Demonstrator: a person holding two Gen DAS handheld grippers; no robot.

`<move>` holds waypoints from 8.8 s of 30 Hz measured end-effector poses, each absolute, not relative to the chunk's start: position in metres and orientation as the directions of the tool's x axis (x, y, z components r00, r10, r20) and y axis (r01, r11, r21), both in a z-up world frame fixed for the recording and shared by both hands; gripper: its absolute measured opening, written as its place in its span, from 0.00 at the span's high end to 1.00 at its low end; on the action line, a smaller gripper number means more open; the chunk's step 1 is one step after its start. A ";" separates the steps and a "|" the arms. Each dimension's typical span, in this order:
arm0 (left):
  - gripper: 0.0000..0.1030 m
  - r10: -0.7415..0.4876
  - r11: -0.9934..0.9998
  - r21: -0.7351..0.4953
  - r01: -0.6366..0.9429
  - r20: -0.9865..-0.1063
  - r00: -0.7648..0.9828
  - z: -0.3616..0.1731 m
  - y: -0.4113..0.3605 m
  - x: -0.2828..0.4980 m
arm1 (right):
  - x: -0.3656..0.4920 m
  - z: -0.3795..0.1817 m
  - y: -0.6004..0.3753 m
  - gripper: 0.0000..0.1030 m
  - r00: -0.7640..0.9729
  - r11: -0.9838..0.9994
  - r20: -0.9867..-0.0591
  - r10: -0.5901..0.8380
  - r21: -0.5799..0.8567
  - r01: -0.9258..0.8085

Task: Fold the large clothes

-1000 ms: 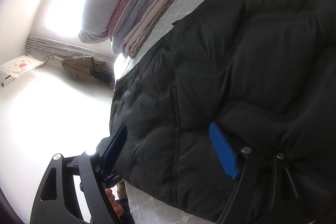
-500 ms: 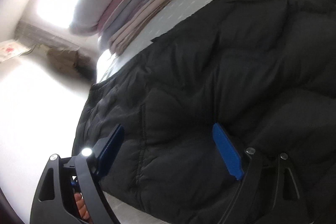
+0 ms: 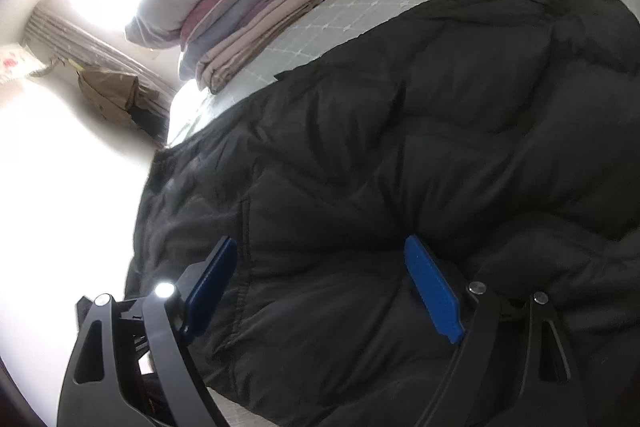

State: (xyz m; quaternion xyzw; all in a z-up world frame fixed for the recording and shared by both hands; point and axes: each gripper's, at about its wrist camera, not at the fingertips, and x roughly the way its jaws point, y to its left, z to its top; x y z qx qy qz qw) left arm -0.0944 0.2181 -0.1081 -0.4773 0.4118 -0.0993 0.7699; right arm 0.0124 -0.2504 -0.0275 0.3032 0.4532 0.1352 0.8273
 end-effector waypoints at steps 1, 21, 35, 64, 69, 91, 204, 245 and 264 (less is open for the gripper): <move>0.47 -0.554 0.508 -0.826 -0.244 -0.530 0.642 -0.111 0.222 -0.094 | 0.013 -0.028 -0.248 0.20 0.551 0.785 -0.672 0.494 0.618 0.049; 0.72 -0.519 0.439 -0.872 -0.219 -0.445 0.730 -0.112 0.218 -0.048 | -0.024 0.029 -0.212 0.19 0.701 0.847 -0.540 0.466 0.500 -0.179; 0.73 -0.516 0.474 -0.864 -0.169 -0.428 0.742 -0.093 0.216 -0.047 | 0.022 -0.021 -0.189 0.16 0.570 0.994 -0.817 0.083 0.105 0.006; 0.53 -0.525 0.444 -0.851 -0.281 -0.502 0.687 -0.116 0.217 -0.047 | -0.153 -0.114 -0.468 0.13 0.711 0.101 -0.229 0.665 0.971 0.218; 0.52 -0.527 0.449 -0.847 -0.283 -0.507 0.682 -0.115 0.217 -0.045 | -0.133 -0.116 -0.467 0.14 0.729 0.086 -0.208 0.652 0.976 0.201; 0.85 -0.575 0.496 -0.855 -0.153 -0.455 0.680 -0.042 0.222 -0.090 | -0.205 -0.029 -0.452 0.87 0.773 0.254 -0.204 0.601 0.965 0.057; 0.76 -0.668 0.736 -0.516 0.438 -0.451 0.592 0.111 -0.016 -0.099 | -0.177 0.010 -0.413 0.11 0.703 0.689 -0.539 0.464 0.718 0.096; 0.14 -0.533 0.474 -0.130 0.871 -0.830 0.166 0.007 -0.332 -0.166 | -0.241 -0.104 -0.523 0.10 0.733 0.395 -0.414 0.540 0.893 0.215; 0.14 -0.582 0.530 -0.181 0.829 -0.788 0.200 0.042 -0.254 -0.174 | -0.184 -0.014 -0.464 0.07 0.577 0.421 -0.315 0.754 0.905 -0.056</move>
